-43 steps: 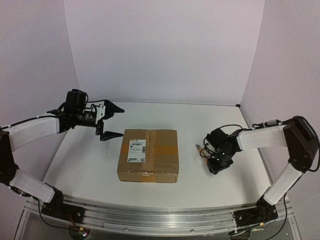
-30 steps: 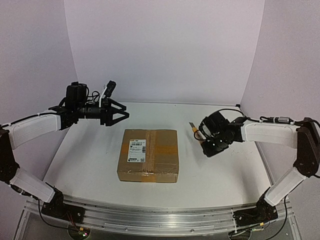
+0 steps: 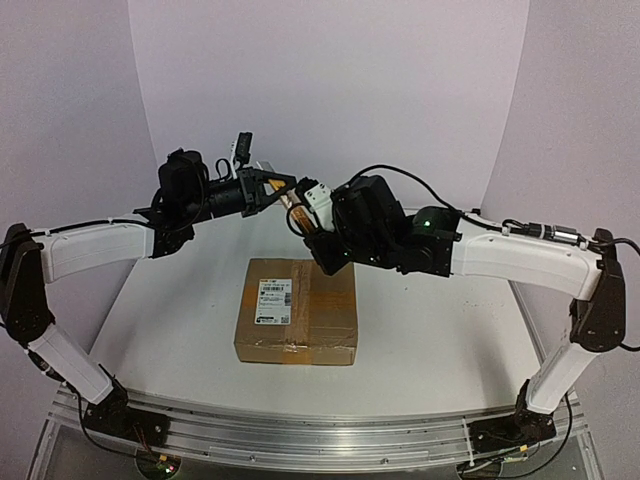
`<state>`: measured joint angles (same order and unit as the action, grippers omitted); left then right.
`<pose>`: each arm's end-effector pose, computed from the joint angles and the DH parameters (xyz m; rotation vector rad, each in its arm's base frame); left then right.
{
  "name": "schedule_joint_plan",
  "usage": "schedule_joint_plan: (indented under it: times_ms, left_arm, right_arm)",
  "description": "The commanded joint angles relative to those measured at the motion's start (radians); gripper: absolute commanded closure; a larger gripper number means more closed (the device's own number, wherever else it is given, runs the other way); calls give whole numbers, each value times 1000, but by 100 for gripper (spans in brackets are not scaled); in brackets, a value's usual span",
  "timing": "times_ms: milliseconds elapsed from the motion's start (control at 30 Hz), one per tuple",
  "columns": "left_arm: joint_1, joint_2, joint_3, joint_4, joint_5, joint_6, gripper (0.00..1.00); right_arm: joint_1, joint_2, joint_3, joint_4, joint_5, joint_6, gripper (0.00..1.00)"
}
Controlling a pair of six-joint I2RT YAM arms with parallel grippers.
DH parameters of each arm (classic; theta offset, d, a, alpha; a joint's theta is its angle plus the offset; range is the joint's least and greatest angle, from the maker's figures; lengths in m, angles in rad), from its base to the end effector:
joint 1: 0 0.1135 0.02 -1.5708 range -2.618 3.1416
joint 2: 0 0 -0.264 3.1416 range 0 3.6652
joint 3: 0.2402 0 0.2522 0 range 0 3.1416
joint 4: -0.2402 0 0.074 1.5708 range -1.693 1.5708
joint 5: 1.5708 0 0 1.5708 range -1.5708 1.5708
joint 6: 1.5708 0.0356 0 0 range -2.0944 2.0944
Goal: Unpack the express box
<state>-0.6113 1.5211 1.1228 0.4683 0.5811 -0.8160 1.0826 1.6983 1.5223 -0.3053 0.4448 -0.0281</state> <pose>0.2831 -0.2223 0.3447 0.3581 1.6968 -1.5327 0.2008 0.3455 0.3424 -0.8175 1.8347 0.2178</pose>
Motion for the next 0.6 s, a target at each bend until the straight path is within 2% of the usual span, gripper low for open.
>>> schedule_joint_plan:
  times_ms: [0, 33, 67, 100, 167, 233, 367, 467, 567]
  left_arm:
    - [8, -21, -34, 206, 60, -103, 100]
    - [8, -23, -44, 255, 80, -120, 100]
    - [7, -23, -49, 285, 95, -132, 100]
    - [7, -23, -52, 314, 106, -148, 100]
    - [7, -23, -58, 348, 124, -177, 100]
    - [7, -21, -58, 374, 152, -194, 100]
    - [6, -20, -53, 393, 175, -196, 100]
    - [5, -21, -52, 394, 181, -196, 100]
    - [5, -20, -45, 391, 170, -200, 100]
  right_arm:
    - [-11, -74, 7, 64, -172, 42, 65]
    - [-25, -92, 3, 68, -251, 76, 36]
    - [-44, -108, -5, 77, -337, 106, 11]
    - [-66, -124, -19, 94, -420, 142, 3]
    - [-135, -154, -64, 171, -571, 263, 2]
    - [-191, -165, -121, 266, -657, 389, 2]
    - [-223, -143, -215, 440, -720, 510, 3]
    - [-233, -109, -264, 643, -823, 621, 13]
    - [-235, -71, -255, 730, -912, 676, 23]
